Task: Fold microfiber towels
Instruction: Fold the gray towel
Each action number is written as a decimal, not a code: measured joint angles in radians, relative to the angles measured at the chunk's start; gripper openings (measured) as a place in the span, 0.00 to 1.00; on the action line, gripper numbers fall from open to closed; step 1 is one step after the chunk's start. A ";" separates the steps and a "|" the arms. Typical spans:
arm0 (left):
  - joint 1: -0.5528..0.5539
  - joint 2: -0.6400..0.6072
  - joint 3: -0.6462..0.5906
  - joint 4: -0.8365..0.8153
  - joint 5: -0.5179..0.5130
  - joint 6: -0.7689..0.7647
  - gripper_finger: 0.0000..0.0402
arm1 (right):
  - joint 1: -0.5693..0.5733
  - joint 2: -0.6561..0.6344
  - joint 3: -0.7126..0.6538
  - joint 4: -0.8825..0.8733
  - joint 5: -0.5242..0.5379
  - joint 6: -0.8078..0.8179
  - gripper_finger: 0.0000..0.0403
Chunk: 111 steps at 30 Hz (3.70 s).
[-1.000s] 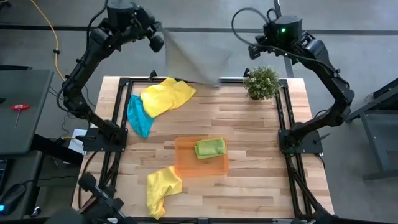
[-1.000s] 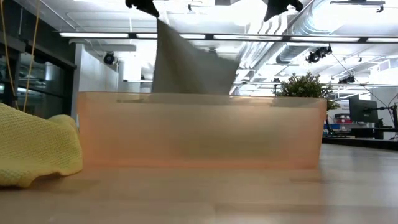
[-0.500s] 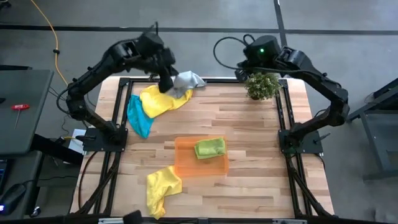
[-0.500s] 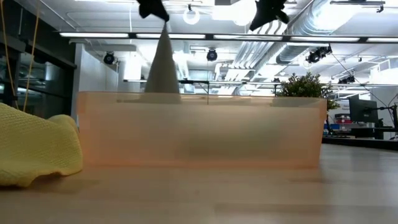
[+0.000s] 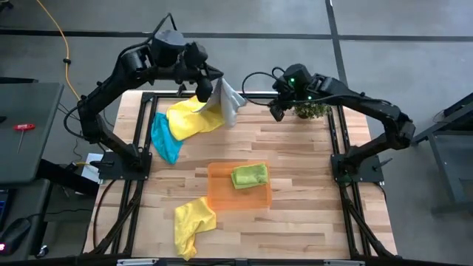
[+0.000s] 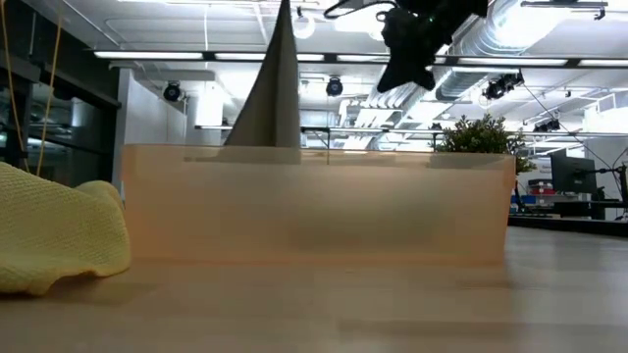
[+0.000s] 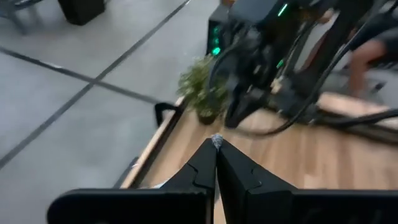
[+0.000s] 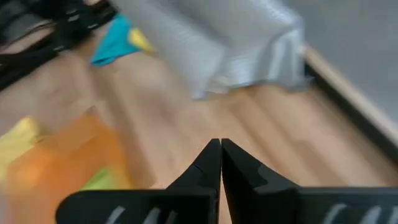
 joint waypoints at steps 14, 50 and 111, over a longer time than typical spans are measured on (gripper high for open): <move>-0.115 -0.004 -0.210 -0.215 0.050 -0.065 0.00 | 0.068 0.000 -0.302 0.311 -0.189 0.000 0.35; -0.122 -0.094 -0.706 0.070 -0.454 -0.430 0.00 | 0.122 0.573 -0.274 0.872 -0.059 -0.039 0.38; 0.053 -0.105 -0.706 0.161 -0.251 -0.302 0.00 | 0.153 0.473 -0.276 0.710 0.061 0.001 0.20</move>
